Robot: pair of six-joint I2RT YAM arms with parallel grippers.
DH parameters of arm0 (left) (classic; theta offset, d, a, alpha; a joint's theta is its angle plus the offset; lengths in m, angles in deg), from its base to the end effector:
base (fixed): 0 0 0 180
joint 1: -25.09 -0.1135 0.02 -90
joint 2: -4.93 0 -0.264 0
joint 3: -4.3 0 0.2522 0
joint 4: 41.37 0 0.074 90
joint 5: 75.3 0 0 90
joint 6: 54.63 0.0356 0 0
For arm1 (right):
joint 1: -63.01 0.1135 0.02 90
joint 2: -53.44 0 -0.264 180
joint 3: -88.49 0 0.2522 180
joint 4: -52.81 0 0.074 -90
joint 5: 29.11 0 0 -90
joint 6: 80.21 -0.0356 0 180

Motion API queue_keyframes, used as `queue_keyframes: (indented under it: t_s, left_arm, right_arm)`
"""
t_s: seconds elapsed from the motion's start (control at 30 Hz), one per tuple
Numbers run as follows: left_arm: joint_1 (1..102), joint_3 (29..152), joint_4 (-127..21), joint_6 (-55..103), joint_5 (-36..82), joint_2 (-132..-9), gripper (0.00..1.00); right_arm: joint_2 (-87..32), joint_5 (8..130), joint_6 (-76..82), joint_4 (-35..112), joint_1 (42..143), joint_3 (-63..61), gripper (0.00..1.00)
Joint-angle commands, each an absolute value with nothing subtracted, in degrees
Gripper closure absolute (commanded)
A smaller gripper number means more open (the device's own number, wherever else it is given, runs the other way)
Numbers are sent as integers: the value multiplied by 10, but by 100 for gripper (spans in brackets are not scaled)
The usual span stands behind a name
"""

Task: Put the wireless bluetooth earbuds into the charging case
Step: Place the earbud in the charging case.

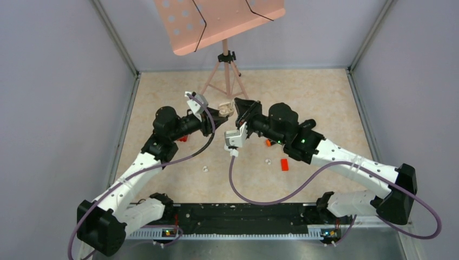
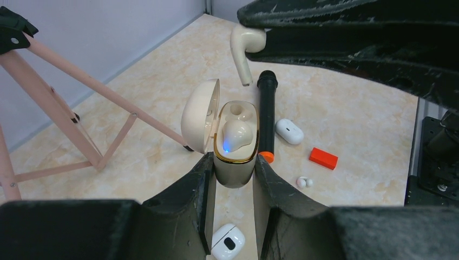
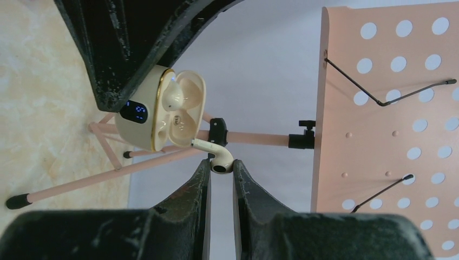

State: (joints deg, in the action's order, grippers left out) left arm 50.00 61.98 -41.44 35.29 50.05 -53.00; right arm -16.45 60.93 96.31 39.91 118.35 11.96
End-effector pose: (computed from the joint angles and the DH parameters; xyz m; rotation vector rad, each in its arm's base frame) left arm 0.2045 -0.1177 0.3355 0.8183 1.4175 -0.8211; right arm 0.1642 0.2375 0.3786 -1.6036 0.5538 -0.4081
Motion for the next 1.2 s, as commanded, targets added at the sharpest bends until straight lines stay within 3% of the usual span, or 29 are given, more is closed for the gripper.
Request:
queue_keyframes:
  t_s: [0.0,1.17]
  left_arm:
    - [503,639,-362,329,512,-508,100]
    - [502,639,-328,285,458,-506,100]
  right_arm:
    - [-166,620,973,416,1190,122,100]
    - [-172,653,1060,386,1190,128,98]
